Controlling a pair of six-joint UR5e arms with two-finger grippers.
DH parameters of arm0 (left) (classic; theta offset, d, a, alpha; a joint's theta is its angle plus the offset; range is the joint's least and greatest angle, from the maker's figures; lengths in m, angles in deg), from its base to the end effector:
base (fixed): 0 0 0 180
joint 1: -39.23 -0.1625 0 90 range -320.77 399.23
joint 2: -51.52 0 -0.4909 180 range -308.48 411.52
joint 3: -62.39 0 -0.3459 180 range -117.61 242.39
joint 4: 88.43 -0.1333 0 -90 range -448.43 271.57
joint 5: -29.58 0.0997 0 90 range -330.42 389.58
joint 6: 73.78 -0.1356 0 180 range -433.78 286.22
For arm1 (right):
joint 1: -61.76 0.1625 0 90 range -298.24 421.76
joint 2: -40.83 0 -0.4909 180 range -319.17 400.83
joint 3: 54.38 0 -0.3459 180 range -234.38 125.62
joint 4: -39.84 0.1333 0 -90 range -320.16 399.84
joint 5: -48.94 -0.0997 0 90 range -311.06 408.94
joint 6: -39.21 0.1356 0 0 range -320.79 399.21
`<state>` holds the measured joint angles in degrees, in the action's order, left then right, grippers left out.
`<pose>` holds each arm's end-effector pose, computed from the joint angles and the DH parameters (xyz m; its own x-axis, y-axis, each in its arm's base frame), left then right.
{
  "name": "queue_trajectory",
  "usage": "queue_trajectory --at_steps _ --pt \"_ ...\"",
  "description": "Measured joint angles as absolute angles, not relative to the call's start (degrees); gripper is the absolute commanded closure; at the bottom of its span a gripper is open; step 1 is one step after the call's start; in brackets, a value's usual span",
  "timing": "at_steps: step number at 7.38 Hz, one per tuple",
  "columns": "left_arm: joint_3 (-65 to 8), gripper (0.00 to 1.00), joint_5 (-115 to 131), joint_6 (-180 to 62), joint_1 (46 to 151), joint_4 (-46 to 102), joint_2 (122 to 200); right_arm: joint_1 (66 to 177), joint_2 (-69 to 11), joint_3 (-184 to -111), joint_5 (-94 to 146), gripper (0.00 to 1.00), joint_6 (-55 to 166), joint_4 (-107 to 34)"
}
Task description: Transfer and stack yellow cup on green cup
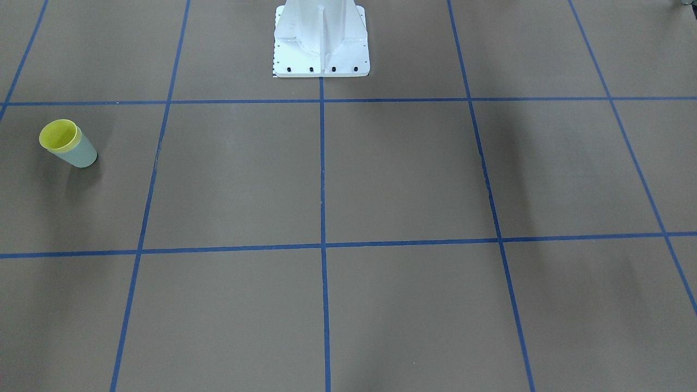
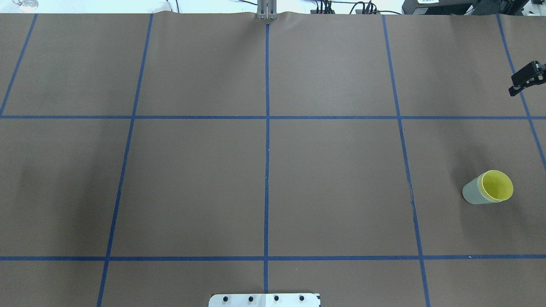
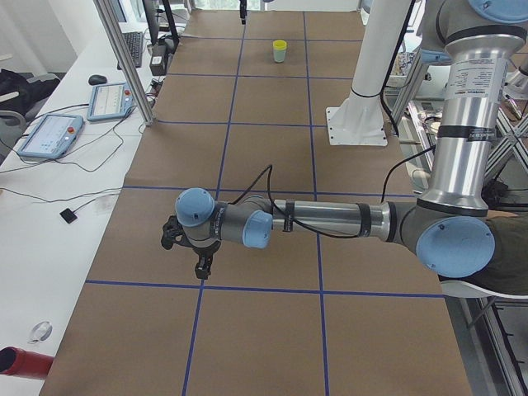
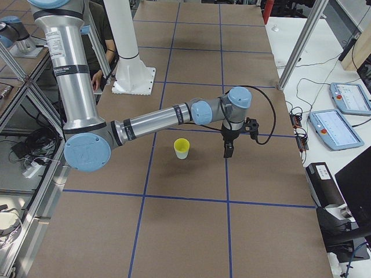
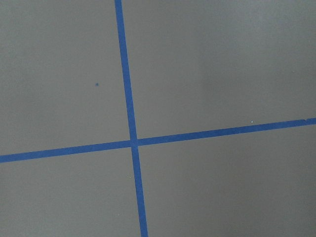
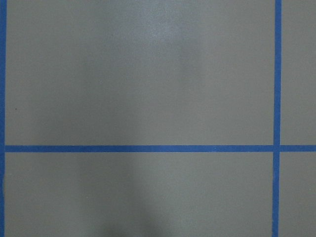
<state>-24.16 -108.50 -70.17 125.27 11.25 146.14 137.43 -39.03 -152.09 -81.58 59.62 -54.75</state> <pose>0.0022 -0.5014 0.7149 0.6598 0.1238 -0.7412 -0.0263 0.9895 0.1419 -0.0890 -0.5309 0.6172 0.7397 0.0172 0.6727 -0.0182 0.9998 -0.0056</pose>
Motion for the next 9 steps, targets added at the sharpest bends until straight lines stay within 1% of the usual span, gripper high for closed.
queue_trajectory --at_steps 4,9 --pt "-24.65 0.0 -104.57 -70.09 125.58 11.34 145.93 140.11 -40.52 -152.06 -81.87 0.0 59.71 -54.84" --pt "-24.83 0.0 -104.44 -70.09 125.55 11.41 145.81 140.25 -40.8 -151.93 -81.82 0.0 59.85 -54.8"
